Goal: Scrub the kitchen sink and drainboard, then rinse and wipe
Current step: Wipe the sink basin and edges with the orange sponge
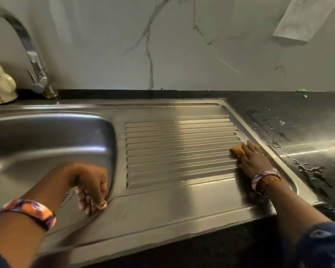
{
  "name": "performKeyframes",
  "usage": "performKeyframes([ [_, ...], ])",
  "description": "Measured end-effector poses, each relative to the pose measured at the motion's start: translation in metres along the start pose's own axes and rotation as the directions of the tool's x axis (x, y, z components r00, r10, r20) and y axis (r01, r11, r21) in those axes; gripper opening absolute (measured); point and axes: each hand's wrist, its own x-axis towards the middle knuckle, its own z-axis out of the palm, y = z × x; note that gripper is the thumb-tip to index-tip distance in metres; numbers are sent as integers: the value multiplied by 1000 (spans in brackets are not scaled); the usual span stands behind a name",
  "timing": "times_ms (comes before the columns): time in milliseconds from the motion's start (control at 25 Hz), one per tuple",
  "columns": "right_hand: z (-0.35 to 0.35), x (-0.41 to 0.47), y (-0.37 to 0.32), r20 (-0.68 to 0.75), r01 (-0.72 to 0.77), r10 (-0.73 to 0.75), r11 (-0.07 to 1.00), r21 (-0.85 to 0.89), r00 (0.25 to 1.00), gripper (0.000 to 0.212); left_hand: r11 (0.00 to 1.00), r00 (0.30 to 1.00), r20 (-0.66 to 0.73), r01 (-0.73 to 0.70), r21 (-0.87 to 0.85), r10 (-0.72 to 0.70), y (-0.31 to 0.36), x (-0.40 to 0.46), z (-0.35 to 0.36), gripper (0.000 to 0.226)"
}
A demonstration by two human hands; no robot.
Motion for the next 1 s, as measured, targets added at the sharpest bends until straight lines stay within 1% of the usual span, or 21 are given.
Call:
performKeyframes([
  [120,3,-13,-20,15,20,-22,991,130,1000,57,998,998,30,-55,27,54,1,2,-1,24],
  [200,10,-30,-50,-21,74,-71,983,166,997,55,995,995,17,-97,37,97,0,0,0,23],
  [400,35,-73,-138,-28,275,-274,950,149,961,53,977,970,-129,-211,-24,207,-11,-6,14,25],
  [480,45,-87,-165,-23,328,-328,938,113,945,53,969,957,-189,-237,-76,219,-11,-6,20,23],
  [560,53,-99,-189,-7,375,-376,923,85,927,54,949,941,-254,-269,-165,223,-17,-11,28,18],
  [680,58,-115,-216,25,420,-422,906,56,906,54,871,918,-324,-342,-353,229,-38,-17,41,9],
  [720,61,-121,-227,39,452,-453,891,42,890,54,846,914,-332,-360,-394,234,-44,-20,45,8],
  [760,64,-128,-240,56,498,-499,867,32,865,54,837,912,-334,-367,-405,238,-50,-25,49,11],
  [840,72,-141,-263,74,594,-593,805,11,802,53,885,921,-320,-328,-330,222,-54,-33,53,24],
  [920,76,-148,-276,97,646,-643,764,5,760,50,962,948,-282,-205,-178,150,-53,-41,53,32],
  [960,76,-149,-280,111,665,-662,747,14,741,48,985,958,-272,-128,-113,93,-54,-46,52,36],
  [1000,77,-150,-284,125,682,-683,729,59,719,45,996,964,-264,-56,-70,36,-56,-48,50,39],
])
